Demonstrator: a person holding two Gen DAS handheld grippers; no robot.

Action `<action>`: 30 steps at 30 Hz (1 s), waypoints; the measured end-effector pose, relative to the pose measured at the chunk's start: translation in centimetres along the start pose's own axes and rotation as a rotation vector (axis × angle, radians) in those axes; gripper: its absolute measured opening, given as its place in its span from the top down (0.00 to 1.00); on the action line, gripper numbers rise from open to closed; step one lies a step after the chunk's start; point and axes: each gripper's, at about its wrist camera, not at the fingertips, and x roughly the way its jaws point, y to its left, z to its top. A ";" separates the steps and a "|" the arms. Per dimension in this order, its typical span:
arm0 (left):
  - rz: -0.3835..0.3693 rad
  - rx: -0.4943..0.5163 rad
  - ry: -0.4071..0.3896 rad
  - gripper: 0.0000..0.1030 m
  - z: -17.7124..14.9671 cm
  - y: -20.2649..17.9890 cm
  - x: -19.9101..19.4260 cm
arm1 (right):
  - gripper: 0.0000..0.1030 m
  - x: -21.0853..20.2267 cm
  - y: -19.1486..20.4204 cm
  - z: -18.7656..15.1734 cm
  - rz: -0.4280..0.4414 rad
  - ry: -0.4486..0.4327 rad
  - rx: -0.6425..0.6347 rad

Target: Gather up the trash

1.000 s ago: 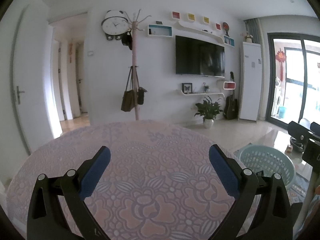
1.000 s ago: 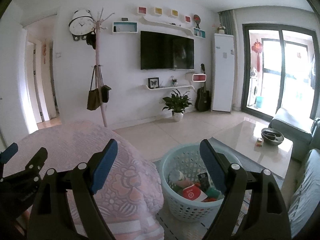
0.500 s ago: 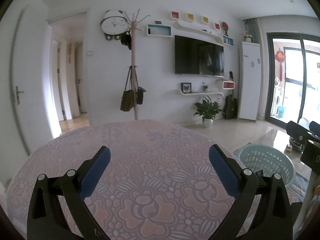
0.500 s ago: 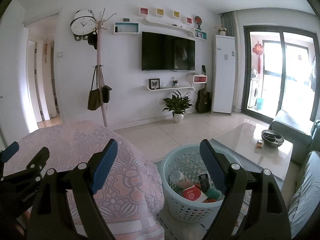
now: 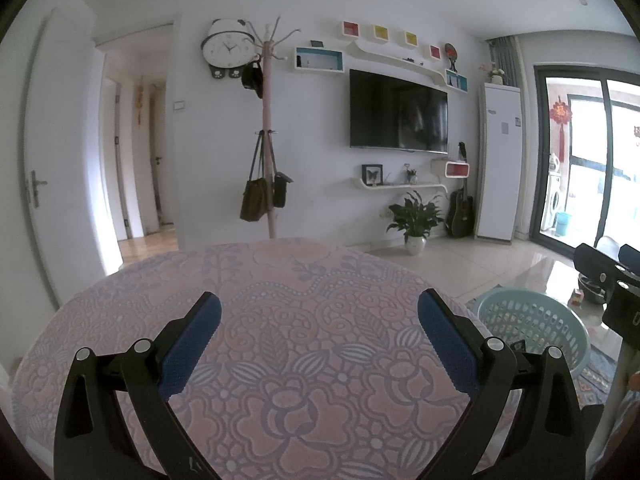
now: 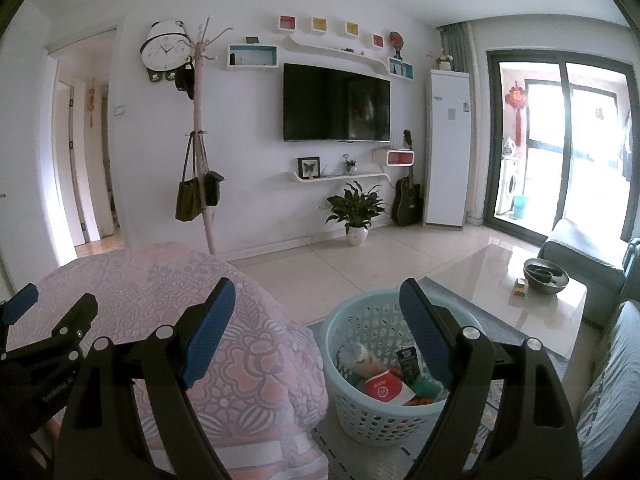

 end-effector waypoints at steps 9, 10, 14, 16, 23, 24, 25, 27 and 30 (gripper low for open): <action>-0.010 0.004 0.002 0.07 -0.3 0.1 0.4 | 0.22 -0.1 0.1 0.0 0.004 0.001 -0.001; -0.010 0.004 0.003 0.07 -0.2 0.1 0.4 | 0.22 -0.1 0.1 0.0 0.006 0.004 0.000; -0.011 0.003 0.003 0.07 -0.2 0.2 0.5 | 0.22 -0.1 0.1 0.0 0.005 0.004 0.001; -0.012 0.004 0.004 0.07 -0.2 0.2 0.5 | 0.22 -0.1 0.1 0.0 0.009 0.007 0.002; -0.012 0.003 0.004 0.07 -0.1 0.4 0.5 | 0.22 0.1 -0.2 0.0 0.013 0.013 0.002; -0.012 0.004 0.004 0.07 -0.1 0.3 0.5 | 0.22 0.2 -0.3 0.0 0.013 0.013 0.001; -0.012 0.004 0.003 0.07 -0.1 0.4 0.5 | 0.22 0.2 -0.3 0.0 0.014 0.013 0.001; -0.012 0.005 0.003 0.07 -0.1 0.4 0.5 | 0.22 0.2 -0.3 0.0 0.014 0.013 0.000; -0.012 0.004 0.004 0.07 -0.1 0.4 0.5 | 0.22 0.2 -0.2 0.0 0.013 0.012 0.002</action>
